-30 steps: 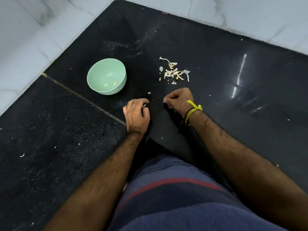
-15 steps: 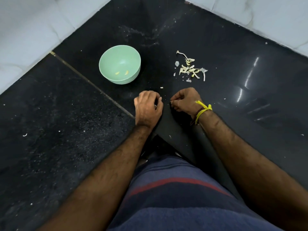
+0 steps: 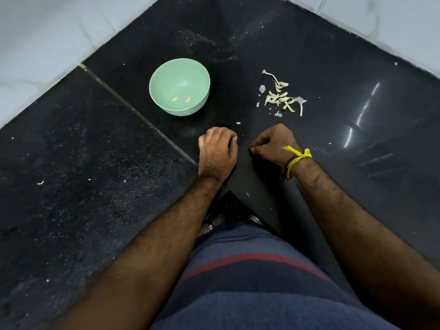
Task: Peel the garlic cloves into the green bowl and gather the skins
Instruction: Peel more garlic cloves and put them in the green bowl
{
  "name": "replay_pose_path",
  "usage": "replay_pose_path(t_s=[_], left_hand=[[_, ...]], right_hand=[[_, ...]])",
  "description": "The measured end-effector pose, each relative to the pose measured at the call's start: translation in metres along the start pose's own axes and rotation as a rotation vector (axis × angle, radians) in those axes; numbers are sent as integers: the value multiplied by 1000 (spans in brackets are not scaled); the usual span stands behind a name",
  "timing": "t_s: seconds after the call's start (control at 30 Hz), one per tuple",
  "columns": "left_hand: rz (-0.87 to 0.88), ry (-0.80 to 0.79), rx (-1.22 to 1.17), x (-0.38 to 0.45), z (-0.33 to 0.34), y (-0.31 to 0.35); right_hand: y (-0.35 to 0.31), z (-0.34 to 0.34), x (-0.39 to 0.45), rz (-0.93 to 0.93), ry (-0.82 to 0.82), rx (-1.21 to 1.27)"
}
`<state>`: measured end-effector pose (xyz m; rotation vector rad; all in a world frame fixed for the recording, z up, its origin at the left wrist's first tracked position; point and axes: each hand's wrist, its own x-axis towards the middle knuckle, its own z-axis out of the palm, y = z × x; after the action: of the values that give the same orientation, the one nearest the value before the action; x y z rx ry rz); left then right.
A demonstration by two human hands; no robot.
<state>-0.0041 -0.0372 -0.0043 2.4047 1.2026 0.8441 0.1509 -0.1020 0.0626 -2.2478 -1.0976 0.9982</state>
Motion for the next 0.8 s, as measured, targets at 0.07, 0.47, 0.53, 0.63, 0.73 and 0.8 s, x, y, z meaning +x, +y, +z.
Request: replay_pose_path(t_s=[0.07, 0.47, 0.53, 0.63, 0.73, 0.8], left_hand=[[-2, 1, 0, 0, 0, 0], [-3, -42, 39, -1, 1, 0], [-3, -42, 40, -1, 0, -1], [-5, -38, 28, -1, 1, 0], [-6, -39, 33, 1, 0, 1], [-2, -38, 35, 1, 0, 1]], right_hand=[[1, -2, 1, 33, -11, 35], [-5, 11, 6, 72, 125, -43], [-4, 14, 5, 48, 117, -66], [6, 17, -5, -46, 140, -60], [12, 17, -14, -141, 176, -43], [12, 16, -16, -179, 170, -65]])
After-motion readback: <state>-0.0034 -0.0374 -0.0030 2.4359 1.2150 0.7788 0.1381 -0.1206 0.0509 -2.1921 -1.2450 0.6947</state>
